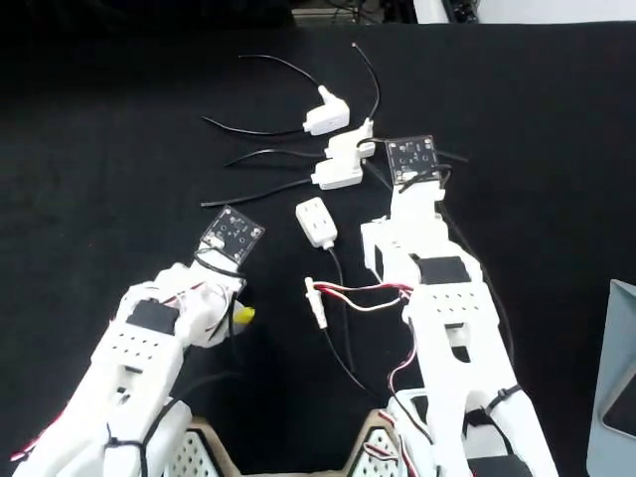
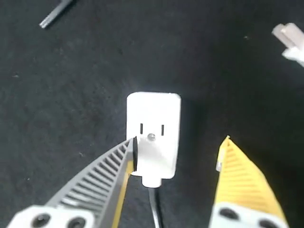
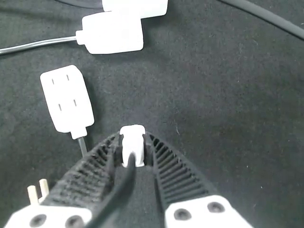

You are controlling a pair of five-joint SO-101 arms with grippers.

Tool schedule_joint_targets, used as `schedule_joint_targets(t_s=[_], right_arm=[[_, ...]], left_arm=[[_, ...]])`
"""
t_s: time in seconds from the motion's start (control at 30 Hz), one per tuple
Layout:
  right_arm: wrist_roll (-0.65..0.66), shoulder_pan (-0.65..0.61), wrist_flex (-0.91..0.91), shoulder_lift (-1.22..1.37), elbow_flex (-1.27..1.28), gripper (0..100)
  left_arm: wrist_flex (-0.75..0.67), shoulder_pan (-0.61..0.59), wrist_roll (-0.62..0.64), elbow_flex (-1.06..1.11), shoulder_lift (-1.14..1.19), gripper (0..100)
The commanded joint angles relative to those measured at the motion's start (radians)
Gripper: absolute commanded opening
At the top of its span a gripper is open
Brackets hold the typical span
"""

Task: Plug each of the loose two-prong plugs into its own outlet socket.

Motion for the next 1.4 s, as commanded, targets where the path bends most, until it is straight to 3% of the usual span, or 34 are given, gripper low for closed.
schedule_joint_targets(t_s=[0.0, 0.27, 0.5, 0.6, 0.73, 1.2, 1.37], right_arm=[[-0.008, -0.014, -0.014, 0.001, -0.042, 1.1], [-0.008, -0.015, -0.017, 0.001, -0.033, 1.1], [-0.008, -0.015, -0.018, 0.001, -0.033, 1.1], [-0.008, -0.015, -0.018, 0.001, -0.033, 1.1], [-0.008, -0.015, -0.018, 0.001, -0.033, 1.1], [-0.008, -0.015, -0.017, 0.001, -0.033, 1.1], [-0.008, -0.015, -0.015, 0.001, -0.033, 1.1]], left_arm=[[-0.035, -0.035, 0.011, -0.077, 0.117, 28], [0.043, -0.045, 0.009, -0.341, 0.489, 21], [0.044, -0.136, 0.009, -0.443, 0.542, 14], [0.051, -0.176, 0.009, -0.467, 0.542, 18], [0.049, -0.229, 0.017, -0.469, 0.542, 32], [0.051, -0.395, -0.029, -0.588, 0.552, 31], [0.137, -0.369, -0.031, -0.621, 0.543, 31]])
